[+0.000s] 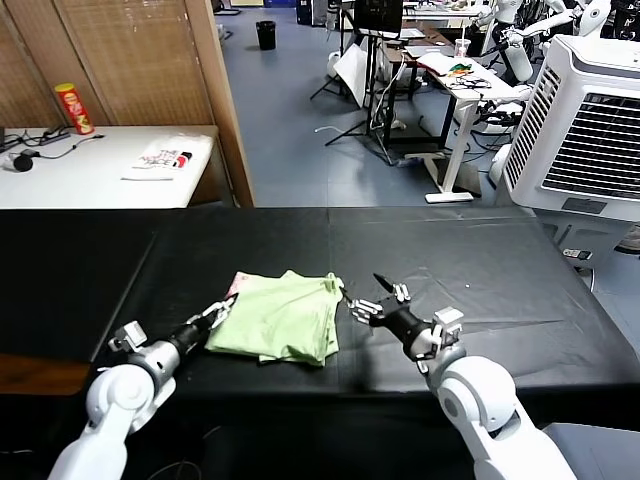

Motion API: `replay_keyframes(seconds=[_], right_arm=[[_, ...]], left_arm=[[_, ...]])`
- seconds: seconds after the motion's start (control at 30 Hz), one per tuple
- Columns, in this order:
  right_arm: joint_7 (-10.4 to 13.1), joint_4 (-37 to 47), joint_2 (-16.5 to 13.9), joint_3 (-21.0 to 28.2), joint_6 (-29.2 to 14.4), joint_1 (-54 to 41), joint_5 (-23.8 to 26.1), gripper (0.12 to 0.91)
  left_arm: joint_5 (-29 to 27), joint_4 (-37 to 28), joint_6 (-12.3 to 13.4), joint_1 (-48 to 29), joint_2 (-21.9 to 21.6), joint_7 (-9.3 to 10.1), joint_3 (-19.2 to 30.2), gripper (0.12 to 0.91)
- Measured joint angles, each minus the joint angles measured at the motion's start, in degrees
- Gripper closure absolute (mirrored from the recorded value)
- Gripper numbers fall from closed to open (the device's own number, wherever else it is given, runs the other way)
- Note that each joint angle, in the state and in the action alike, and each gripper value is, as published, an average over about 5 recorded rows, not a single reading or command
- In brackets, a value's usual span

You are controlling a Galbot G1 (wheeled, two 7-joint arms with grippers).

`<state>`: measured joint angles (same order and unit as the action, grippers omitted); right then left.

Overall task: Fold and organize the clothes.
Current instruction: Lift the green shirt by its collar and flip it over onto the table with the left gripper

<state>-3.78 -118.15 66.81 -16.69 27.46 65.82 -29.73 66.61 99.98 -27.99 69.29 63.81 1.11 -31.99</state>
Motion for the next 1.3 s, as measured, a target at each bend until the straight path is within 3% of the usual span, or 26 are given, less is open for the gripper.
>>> replay_keyframes(seconds=[0.27, 0.37, 0.5, 0.73, 0.97, 1.3], right_arm=[[0.1, -0.2, 0.2, -0.4, -0.1, 0.4, 0.1, 0.227], [0.4, -0.2, 0.4, -0.7, -0.1, 0.6, 0.2, 0.227], [1.9, 0.0, 0.9, -1.3, 0.1, 1.1, 0.5, 0.227], [2.6, 0.3, 1.1, -2.3, 0.8, 2.3, 3.1, 0.227], [3.2, 0.8, 1.3, -2.6, 1.5, 2.9, 5.1, 0.227], [3.7, 1.3, 1.9, -2.5, 1.8, 3.2, 5.6, 0.227]], left_arm=[[1.3, -0.8, -1.0, -0.3, 0.2, 0.31, 0.1, 0.803], [1.5, -0.2, -1.4, -0.2, 0.4, 1.26, 0.0, 0.886], [-1.0, 1.3, -1.5, 0.3, 0.9, 4.03, -0.4, 0.890], [-13.1, 5.2, -1.9, 2.4, 0.5, 7.34, -2.7, 0.892], [-24.1, 9.7, -1.1, 6.0, -3.0, 7.14, -6.6, 0.892], [-28.6, 14.2, -1.0, 10.7, -11.8, 6.88, -13.9, 0.892]])
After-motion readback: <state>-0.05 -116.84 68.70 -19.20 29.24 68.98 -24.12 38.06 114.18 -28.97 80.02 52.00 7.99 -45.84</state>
